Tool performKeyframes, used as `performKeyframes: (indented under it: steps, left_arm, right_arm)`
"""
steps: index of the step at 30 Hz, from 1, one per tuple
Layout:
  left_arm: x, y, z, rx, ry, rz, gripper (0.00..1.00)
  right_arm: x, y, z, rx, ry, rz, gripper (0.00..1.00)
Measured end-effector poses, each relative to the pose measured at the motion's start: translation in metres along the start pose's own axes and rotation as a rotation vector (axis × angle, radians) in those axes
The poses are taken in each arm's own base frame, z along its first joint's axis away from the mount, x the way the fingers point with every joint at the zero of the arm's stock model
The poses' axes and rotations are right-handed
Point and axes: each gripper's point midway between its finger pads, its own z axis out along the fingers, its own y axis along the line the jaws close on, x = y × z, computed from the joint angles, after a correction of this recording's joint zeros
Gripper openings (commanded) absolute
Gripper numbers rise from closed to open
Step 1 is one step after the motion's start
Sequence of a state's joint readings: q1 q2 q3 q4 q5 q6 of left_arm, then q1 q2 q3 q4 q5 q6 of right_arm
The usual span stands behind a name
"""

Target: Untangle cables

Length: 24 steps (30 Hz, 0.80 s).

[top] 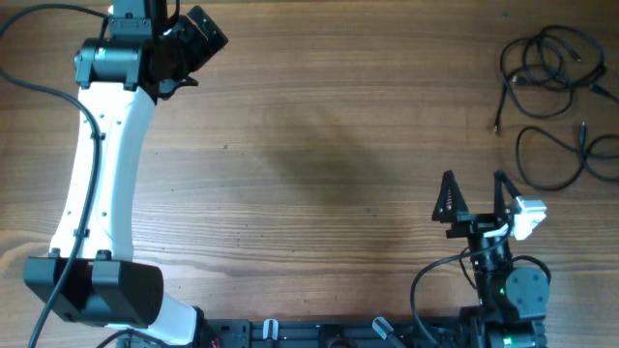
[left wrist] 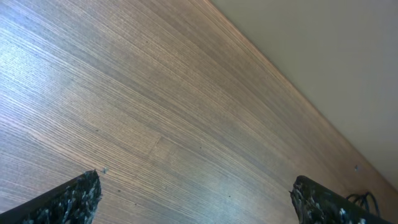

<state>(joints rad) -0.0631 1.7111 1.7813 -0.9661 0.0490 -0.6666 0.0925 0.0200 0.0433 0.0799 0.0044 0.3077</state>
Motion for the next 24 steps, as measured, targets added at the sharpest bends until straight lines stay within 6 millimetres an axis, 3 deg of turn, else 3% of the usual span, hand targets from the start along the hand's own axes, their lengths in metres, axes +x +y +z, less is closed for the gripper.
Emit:
performKeyframes:
  steps: [7, 11, 24]
  left_arm:
    - [0.0, 0.0, 0.0, 0.0, 0.0, 0.0, 1.0]
    - [0.0, 0.0, 0.0, 0.0, 0.0, 0.0, 1.0]
    - [0.0, 0.0, 0.0, 0.0, 0.0, 0.0, 1.0]
  right_arm:
    - [0.002, -0.001, 0.001, -0.008, -0.024, 0.0, 1.0]
    - [0.037, -0.01, -0.001, 0.028, 0.113, 0.005, 1.0]
    - [0.039, -0.005, -0.001, 0.0, 0.125, 0.006, 1.0]
